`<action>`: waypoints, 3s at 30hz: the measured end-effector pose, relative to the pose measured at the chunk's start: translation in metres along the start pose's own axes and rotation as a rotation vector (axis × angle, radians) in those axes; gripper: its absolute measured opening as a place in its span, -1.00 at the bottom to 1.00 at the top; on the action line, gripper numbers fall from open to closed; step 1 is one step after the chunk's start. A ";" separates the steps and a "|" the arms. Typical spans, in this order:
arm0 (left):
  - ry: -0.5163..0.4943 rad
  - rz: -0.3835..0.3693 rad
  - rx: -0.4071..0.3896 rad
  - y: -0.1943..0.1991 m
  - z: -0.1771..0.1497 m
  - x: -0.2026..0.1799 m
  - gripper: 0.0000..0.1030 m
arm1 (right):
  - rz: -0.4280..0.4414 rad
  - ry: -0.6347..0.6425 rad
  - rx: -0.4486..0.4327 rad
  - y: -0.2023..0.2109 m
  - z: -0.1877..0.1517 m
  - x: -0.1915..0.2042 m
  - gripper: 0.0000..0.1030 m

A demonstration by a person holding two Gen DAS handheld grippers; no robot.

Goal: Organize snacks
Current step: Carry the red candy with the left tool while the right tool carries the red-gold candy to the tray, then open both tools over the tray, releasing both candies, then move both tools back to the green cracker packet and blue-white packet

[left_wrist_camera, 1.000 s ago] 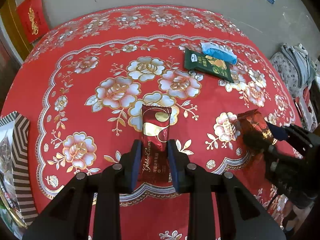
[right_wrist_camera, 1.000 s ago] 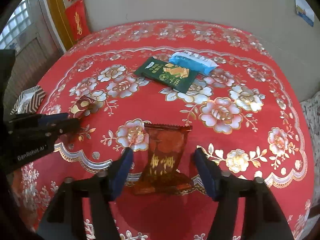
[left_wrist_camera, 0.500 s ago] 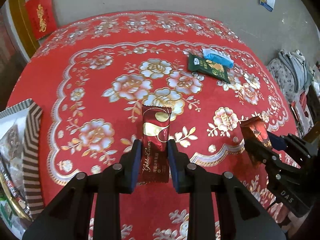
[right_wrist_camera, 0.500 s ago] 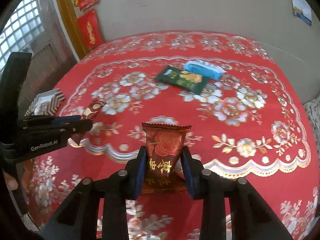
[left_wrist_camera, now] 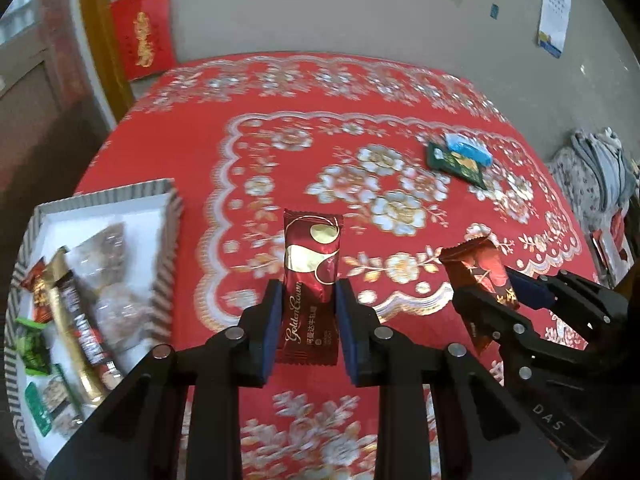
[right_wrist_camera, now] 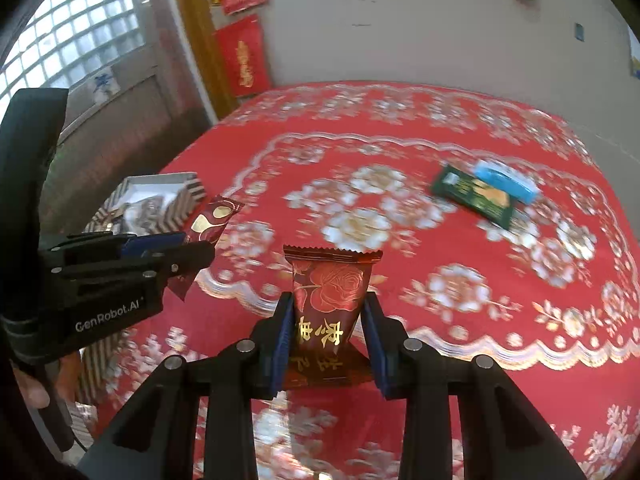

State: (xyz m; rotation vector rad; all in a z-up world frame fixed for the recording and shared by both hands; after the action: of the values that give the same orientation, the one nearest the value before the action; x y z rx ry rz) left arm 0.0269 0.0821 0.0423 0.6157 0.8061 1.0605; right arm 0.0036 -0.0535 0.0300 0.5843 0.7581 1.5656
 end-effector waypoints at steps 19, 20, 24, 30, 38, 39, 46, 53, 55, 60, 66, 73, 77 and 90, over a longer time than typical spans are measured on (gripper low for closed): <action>0.113 0.073 -0.092 0.060 -0.029 0.083 -0.53 | 0.094 0.147 -0.036 0.011 0.017 0.109 -0.34; 0.120 0.081 -0.098 0.064 -0.031 0.089 -0.53 | 0.102 0.154 -0.038 0.012 0.018 0.115 -0.34; 0.149 0.102 -0.106 0.076 -0.039 0.110 -0.53 | 0.132 0.196 -0.046 0.014 0.023 0.144 -0.34; 0.198 0.136 -0.112 0.090 -0.053 0.141 -0.53 | 0.175 0.259 -0.046 0.015 0.025 0.186 -0.34; 0.253 0.184 -0.112 0.100 -0.071 0.173 -0.53 | 0.216 0.327 -0.027 0.006 0.025 0.234 -0.34; 0.259 0.188 -0.111 0.100 -0.073 0.176 -0.53 | 0.220 0.330 -0.023 0.004 0.024 0.238 -0.34; 0.286 0.216 -0.111 0.096 -0.080 0.191 -0.53 | 0.232 0.360 0.011 -0.014 0.019 0.267 -0.34; 0.303 0.238 -0.113 0.091 -0.080 0.197 -0.49 | 0.241 0.373 0.018 -0.020 0.014 0.271 -0.22; 0.312 0.245 -0.114 0.091 -0.081 0.200 -0.48 | 0.246 0.367 0.010 -0.016 0.015 0.269 -0.07; 0.320 0.245 -0.130 0.096 -0.080 0.200 -0.17 | 0.267 0.342 -0.025 -0.004 0.021 0.259 0.13; 0.293 0.266 -0.172 0.108 -0.070 0.190 0.20 | 0.261 0.327 -0.064 0.010 0.025 0.249 0.24; 0.245 0.248 -0.184 0.107 -0.058 0.163 0.26 | 0.239 0.279 -0.073 0.016 0.025 0.218 0.27; 0.218 0.212 -0.165 0.097 -0.049 0.142 0.26 | 0.212 0.241 -0.080 0.017 0.025 0.195 0.36; 0.116 0.056 -0.072 0.043 -0.011 0.046 0.26 | 0.072 0.086 -0.033 -0.001 0.011 0.073 0.41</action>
State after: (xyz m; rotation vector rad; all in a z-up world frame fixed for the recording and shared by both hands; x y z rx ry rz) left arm 0.0077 0.1412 0.0563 0.5226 0.8514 1.1798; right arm 0.0027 0.0204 0.0330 0.5278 0.7821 1.6758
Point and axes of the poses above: each gripper's, at about its wrist camera, not at the fingertips, and y roughly against the way its jaws point, x to its left, z to its top, the point moved 3 cm from there along -y, roughly the way its jaws point, and after that the axes turned 15 degrees about -z, right-handed, at the moved point
